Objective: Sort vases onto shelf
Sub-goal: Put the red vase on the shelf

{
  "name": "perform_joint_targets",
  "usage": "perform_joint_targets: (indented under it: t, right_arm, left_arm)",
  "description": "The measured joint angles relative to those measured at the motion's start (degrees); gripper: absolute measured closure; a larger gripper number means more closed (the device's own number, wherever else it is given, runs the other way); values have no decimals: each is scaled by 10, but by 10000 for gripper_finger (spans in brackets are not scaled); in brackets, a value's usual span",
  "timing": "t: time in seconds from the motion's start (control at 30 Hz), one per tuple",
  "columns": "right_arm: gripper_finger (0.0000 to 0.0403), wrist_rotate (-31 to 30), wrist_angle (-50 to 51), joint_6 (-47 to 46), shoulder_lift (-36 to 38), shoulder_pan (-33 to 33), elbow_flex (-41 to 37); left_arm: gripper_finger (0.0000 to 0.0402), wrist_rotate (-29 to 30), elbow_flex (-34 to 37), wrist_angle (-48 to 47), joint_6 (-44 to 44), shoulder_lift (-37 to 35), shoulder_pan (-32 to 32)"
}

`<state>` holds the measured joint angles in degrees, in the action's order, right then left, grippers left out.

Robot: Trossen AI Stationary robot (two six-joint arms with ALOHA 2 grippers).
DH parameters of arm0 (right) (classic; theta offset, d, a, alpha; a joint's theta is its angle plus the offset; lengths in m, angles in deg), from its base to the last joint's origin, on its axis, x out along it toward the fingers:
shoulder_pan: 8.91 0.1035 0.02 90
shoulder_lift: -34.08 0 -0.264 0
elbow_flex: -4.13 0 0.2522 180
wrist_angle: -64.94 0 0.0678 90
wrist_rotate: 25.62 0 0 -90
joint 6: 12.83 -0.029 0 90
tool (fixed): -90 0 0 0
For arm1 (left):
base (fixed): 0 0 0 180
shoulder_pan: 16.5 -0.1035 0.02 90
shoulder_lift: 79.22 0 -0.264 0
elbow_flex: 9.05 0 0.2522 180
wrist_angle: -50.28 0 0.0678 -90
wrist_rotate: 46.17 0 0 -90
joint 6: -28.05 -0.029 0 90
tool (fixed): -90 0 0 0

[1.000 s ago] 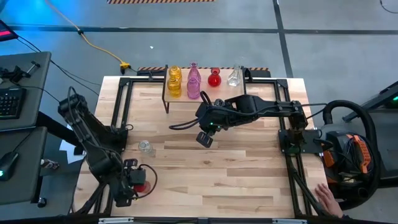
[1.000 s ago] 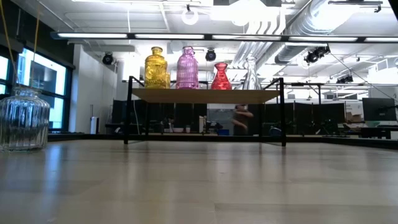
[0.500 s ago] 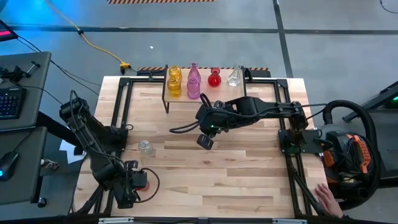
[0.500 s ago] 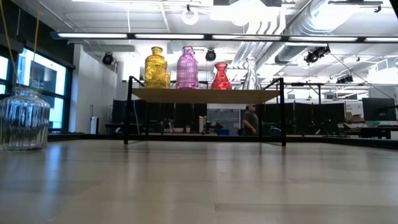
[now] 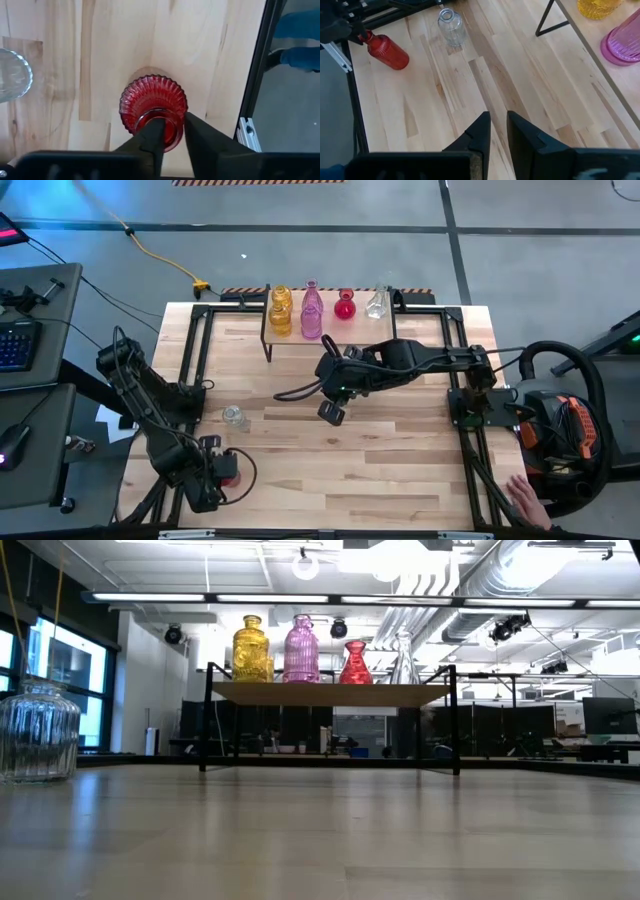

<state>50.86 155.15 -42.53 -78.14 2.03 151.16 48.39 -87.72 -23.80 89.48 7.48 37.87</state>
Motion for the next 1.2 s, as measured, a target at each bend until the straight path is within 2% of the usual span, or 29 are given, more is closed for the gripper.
perform_joint_targets:
  t: [0.13,0.2,0.4,0.6,0.93,1.03,1.2]
  right_arm:
    - [359,0,0,0,0,0,0]
    - [359,0,0,0,0,0,0]
    - [359,0,0,0,0,0,0]
    - [359,0,0,1,0,0,0]
    - [357,9,0,32,0,7,0]
    - [346,36,0,32,0,7,0]
    - [314,43,-1,64,0,11,0]
  left_arm:
    - [382,-4,0,0,0,0,0]
    - [389,-5,0,0,0,0,0]
    - [389,0,-18,-7,-16,3,0]
    - [390,38,-70,-70,-37,5,-9]
    - [391,67,-131,-138,-86,5,-45]
    - [391,79,-156,-149,-105,4,-61]
    - [391,98,-200,-173,-151,4,-96]
